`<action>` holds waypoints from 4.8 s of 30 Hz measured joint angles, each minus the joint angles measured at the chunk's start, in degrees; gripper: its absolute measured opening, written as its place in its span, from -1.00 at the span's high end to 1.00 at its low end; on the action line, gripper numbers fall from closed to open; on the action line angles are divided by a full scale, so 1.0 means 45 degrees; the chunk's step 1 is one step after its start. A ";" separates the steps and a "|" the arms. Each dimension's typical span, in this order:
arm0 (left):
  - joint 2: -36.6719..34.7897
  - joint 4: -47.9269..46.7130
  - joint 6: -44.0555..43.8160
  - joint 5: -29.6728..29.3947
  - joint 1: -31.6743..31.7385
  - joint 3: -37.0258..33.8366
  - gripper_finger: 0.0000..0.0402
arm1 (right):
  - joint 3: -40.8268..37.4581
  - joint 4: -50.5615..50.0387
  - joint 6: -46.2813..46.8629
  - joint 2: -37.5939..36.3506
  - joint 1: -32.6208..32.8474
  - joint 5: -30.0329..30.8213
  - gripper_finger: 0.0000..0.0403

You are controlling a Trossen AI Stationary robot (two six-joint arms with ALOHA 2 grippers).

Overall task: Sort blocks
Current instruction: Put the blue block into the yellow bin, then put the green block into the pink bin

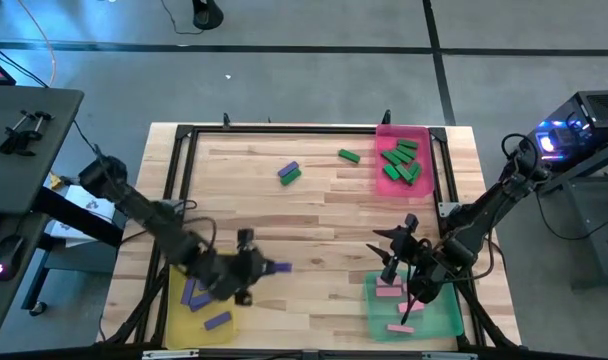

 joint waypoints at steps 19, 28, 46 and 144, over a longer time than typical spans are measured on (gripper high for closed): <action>0.0172 -0.4629 -1.5748 0.3396 -0.4943 0.0019 0.71 | 0.0000 0.0030 -0.0107 0.0776 -0.0303 0.0642 0.15; 0.1941 -0.4288 -1.9624 0.5771 -0.6095 0.0000 0.71 | 0.0000 0.0353 -0.0102 0.1195 -0.0457 0.0591 0.15; 0.4409 -0.2453 -1.9109 0.8394 -0.5266 0.0079 0.61 | 0.0000 0.1373 -0.0102 0.1195 -0.1725 -0.3149 0.15; 0.1367 -0.5255 -1.3099 -0.7585 -0.1471 0.0000 -0.05 | 0.4476 0.2038 -1.4836 0.8596 -1.3118 -1.4171 -0.24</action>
